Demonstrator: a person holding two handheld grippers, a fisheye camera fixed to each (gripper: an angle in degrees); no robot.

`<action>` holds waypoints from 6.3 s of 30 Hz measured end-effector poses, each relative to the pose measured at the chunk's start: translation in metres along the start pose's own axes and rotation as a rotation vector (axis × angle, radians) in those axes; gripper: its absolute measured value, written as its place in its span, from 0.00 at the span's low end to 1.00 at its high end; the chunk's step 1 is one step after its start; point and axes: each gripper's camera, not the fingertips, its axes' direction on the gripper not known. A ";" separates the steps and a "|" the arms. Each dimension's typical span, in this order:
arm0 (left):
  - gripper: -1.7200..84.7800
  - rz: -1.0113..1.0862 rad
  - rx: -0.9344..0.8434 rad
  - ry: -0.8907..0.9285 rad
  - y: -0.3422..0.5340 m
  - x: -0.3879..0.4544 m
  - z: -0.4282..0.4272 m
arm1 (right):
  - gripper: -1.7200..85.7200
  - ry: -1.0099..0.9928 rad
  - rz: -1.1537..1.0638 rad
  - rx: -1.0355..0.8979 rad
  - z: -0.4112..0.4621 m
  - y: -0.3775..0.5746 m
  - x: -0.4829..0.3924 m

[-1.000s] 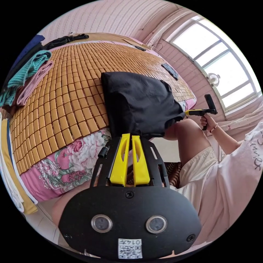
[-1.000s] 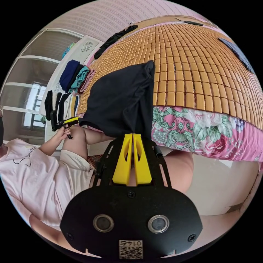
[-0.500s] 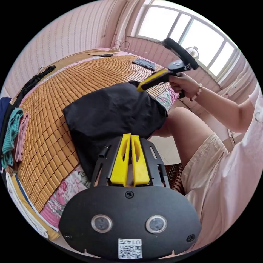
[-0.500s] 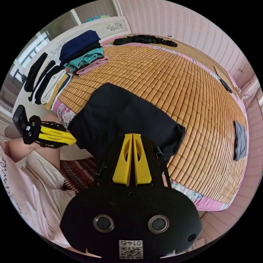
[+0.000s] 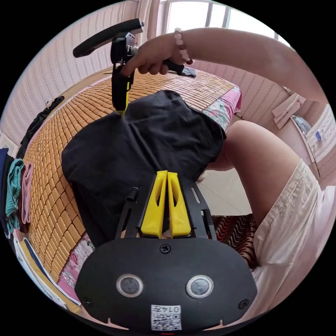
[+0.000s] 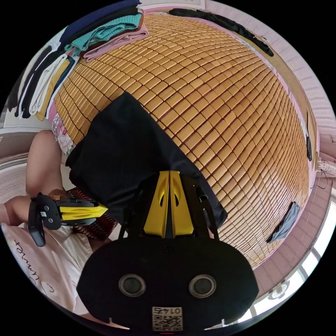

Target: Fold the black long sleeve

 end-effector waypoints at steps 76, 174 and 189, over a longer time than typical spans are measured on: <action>0.09 -0.408 0.066 0.002 0.063 -0.042 0.000 | 0.12 -0.681 0.531 0.609 0.051 0.285 0.092; 0.07 -0.437 0.405 -0.657 0.111 -0.113 -0.494 | 0.15 -0.331 -0.219 0.840 -0.259 -0.037 -0.147; 0.10 -0.002 0.356 -0.017 -0.048 0.124 -0.219 | 0.16 -0.046 0.725 0.654 -0.037 0.469 0.000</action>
